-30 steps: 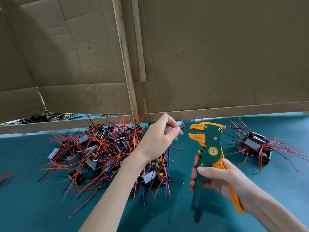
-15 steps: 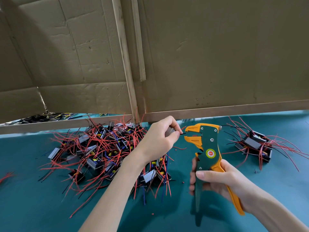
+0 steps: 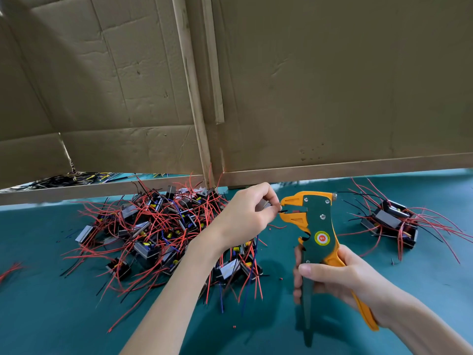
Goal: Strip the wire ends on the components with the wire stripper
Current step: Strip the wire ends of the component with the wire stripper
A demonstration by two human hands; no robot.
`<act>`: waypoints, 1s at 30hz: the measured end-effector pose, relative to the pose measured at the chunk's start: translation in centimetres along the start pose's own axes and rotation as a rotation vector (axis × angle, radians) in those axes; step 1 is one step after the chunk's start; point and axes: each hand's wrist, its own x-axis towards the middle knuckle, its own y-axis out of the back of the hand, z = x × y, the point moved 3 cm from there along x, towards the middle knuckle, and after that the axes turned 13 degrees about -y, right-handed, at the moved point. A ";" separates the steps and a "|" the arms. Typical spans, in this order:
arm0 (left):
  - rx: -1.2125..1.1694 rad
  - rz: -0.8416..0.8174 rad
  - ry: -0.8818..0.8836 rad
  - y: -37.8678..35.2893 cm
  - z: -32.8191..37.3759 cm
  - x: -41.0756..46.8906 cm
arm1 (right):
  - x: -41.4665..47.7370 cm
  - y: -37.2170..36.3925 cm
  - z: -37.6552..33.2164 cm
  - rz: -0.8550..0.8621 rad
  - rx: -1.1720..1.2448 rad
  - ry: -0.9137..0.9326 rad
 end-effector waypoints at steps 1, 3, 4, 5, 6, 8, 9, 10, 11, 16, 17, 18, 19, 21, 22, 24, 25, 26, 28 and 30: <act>0.002 -0.004 0.006 0.0 0.0 0.0 | 0.0 0.0 0.0 0.006 -0.002 -0.001; 0.000 -0.012 0.015 0.1 0.2 0.0 | 0.0 0.1 0.2 0.018 -0.002 -0.007; -0.003 -0.015 0.018 0.1 0.3 0.0 | 0.0 0.1 0.2 0.026 -0.004 -0.011; -0.007 -0.017 0.020 0.1 0.3 0.0 | 0.0 0.1 0.2 0.035 -0.008 -0.013; -0.010 -0.017 0.023 0.1 0.4 0.0 | 0.0 0.2 0.2 0.041 -0.012 -0.014; -0.015 -0.018 0.028 0.2 0.4 0.0 | 0.0 0.1 0.3 0.051 -0.015 -0.016; -0.020 -0.020 0.029 0.2 0.4 0.0 | 0.0 0.0 0.3 0.060 -0.016 -0.016; -0.025 -0.022 0.030 0.2 0.4 0.0 | 0.0 0.0 0.4 0.071 -0.015 -0.017; -0.030 -0.023 0.033 0.2 0.4 0.0 | 0.0 -0.1 0.4 0.084 -0.013 -0.020; -0.096 -0.014 0.063 0.2 -0.1 -0.1 | 0.2 -0.8 1.0 0.258 -0.038 -0.031; -0.101 -0.013 0.071 0.1 -0.3 -0.1 | 0.3 -0.8 1.1 0.292 -0.046 -0.031; -0.095 -0.015 0.080 0.0 -0.5 -0.1 | 0.3 -0.7 1.2 0.292 -0.038 -0.038; -0.083 -0.016 0.090 -0.2 -0.7 0.0 | 0.4 -0.8 1.1 0.253 -0.010 -0.051; -0.060 -0.007 0.105 -0.3 -1.1 0.0 | 0.5 -1.0 0.8 0.113 0.091 -0.062; -0.045 0.000 0.107 -0.3 -1.3 0.0 | 0.6 -1.0 0.8 0.066 0.146 -0.062; -0.032 0.029 0.105 -0.1 -1.5 0.1 | 0.9 -0.7 0.9 0.015 0.253 -0.060; -0.047 0.054 0.107 0.0 -1.6 0.1 | 1.0 -0.5 0.9 0.015 0.294 -0.056; -0.071 0.084 0.109 0.1 -1.7 0.1 | 1.2 -0.2 0.8 0.033 0.334 -0.054; -0.143 0.157 0.118 0.2 -1.5 0.2 | 1.4 0.5 0.7 0.097 0.423 -0.068; -0.249 0.247 0.124 0.2 -0.9 0.4 | 1.5 1.3 0.8 0.153 0.485 -0.087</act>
